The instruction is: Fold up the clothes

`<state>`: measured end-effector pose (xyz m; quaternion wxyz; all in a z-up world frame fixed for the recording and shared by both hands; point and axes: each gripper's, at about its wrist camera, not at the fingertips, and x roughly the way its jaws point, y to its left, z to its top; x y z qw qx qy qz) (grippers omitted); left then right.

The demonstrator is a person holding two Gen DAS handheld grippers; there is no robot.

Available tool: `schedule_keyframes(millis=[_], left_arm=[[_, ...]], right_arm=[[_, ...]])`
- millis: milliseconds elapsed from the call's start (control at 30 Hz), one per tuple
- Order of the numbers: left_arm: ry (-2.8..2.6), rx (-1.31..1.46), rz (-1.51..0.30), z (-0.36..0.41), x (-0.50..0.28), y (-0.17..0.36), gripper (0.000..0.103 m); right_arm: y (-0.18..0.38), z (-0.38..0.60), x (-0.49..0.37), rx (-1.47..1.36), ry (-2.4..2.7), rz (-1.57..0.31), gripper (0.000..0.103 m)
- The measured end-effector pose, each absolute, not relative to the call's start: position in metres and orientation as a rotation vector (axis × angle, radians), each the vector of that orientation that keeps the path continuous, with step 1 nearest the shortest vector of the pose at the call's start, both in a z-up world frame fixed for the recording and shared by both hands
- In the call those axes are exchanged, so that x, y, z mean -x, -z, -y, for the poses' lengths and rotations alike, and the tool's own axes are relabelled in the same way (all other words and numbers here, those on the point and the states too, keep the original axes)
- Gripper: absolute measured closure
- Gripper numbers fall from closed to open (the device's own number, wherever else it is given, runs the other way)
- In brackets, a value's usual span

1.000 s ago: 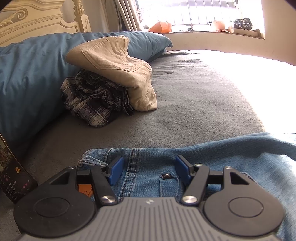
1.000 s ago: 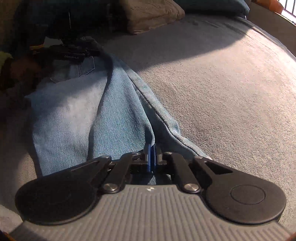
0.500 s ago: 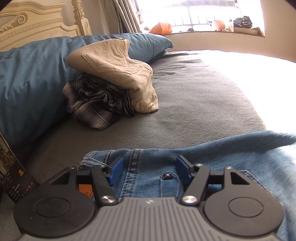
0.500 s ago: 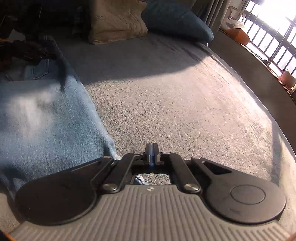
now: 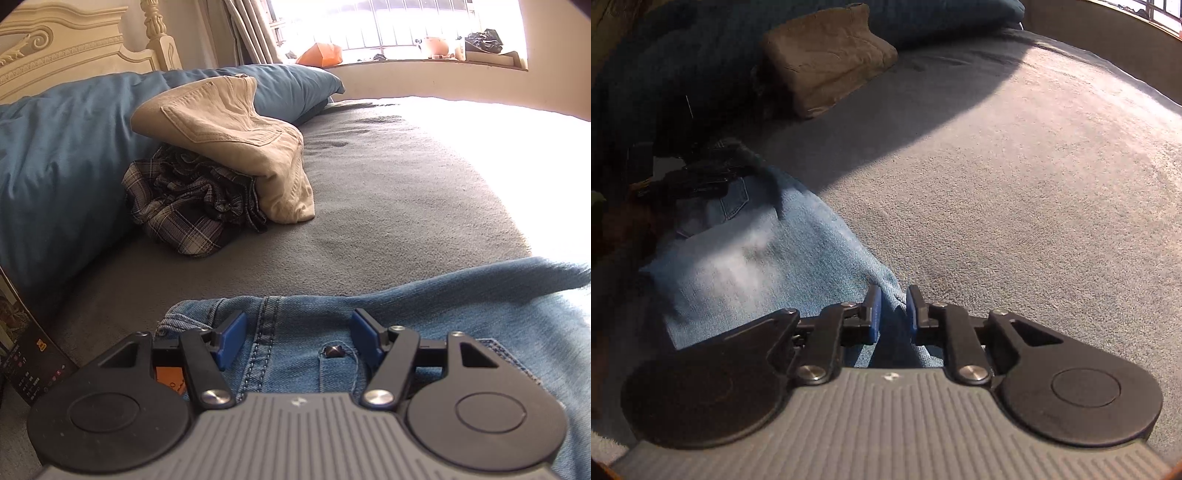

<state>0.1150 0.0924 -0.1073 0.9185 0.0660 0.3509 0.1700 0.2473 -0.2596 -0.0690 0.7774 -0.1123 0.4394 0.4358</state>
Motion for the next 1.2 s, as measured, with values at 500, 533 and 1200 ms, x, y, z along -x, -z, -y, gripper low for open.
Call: schedule_keyframes(millis=[500, 533, 1200], left_arm=[[-0.354, -0.143, -0.715, -0.091, -0.114, 0.108, 0.038], [-0.355, -0.145, -0.714, -0.09, -0.114, 0.108, 0.038], [-0.201, -0.252, -0.777, -0.054, -0.145, 0.043, 0.038]], right_arm=[[0.06, 0.249, -0.221, 0.403, -0.864, -0.81, 0.103], [0.059, 0.248, -0.22, 0.411, -0.858, -0.795, 0.103], [0.107, 0.257, -0.232, 0.291, -0.817, -0.832, 0.103]])
